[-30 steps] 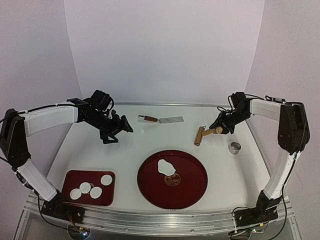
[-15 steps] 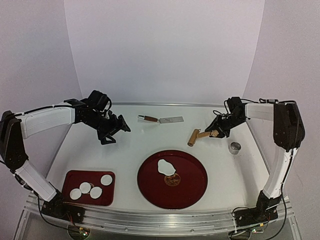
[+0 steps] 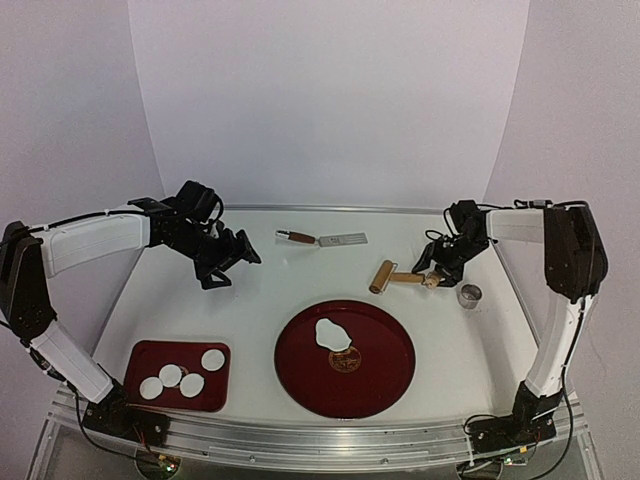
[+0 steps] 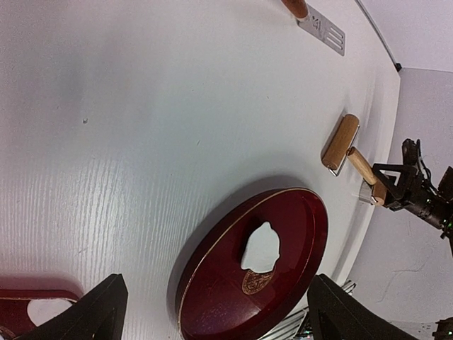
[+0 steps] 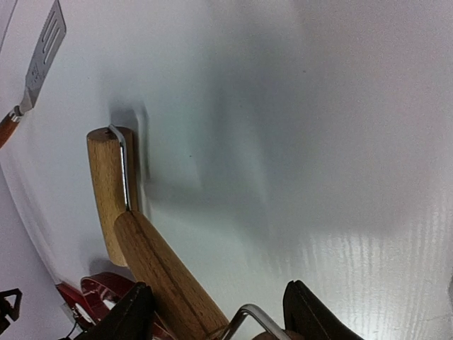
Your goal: Roll out the dumpling wrappers from the dough
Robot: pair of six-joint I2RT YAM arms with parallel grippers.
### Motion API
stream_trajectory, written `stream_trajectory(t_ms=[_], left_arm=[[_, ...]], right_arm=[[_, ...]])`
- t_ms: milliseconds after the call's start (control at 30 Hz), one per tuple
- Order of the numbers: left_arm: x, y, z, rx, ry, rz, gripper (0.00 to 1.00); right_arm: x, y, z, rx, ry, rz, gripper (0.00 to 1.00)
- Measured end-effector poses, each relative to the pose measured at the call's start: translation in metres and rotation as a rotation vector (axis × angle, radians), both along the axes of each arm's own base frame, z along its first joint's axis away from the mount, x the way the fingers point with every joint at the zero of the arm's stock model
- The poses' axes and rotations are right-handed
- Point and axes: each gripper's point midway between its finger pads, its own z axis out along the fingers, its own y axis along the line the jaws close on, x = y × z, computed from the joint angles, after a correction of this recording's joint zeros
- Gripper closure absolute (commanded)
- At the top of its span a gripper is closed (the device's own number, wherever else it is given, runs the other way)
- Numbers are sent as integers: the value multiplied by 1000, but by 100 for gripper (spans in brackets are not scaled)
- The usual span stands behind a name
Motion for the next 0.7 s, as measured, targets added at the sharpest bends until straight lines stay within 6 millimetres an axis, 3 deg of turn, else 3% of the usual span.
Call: stream_trajectory(t_ms=[133, 333, 433, 567, 700], left_arm=[[-1, 1, -3, 5, 6, 0, 10], [-4, 4, -8, 16, 14, 4, 10], [-5, 5, -7, 15, 11, 4, 10], [-6, 6, -3, 12, -3, 3, 10], [-6, 6, 2, 10, -17, 3, 10]], right_arm=[[-6, -16, 10, -101, -34, 33, 28], [-15, -38, 62, -230, -155, 67, 24], [-20, -54, 78, -302, -170, 47, 24], [-31, -82, 69, -359, -106, -9, 27], [-48, -113, 50, -372, -10, -81, 37]])
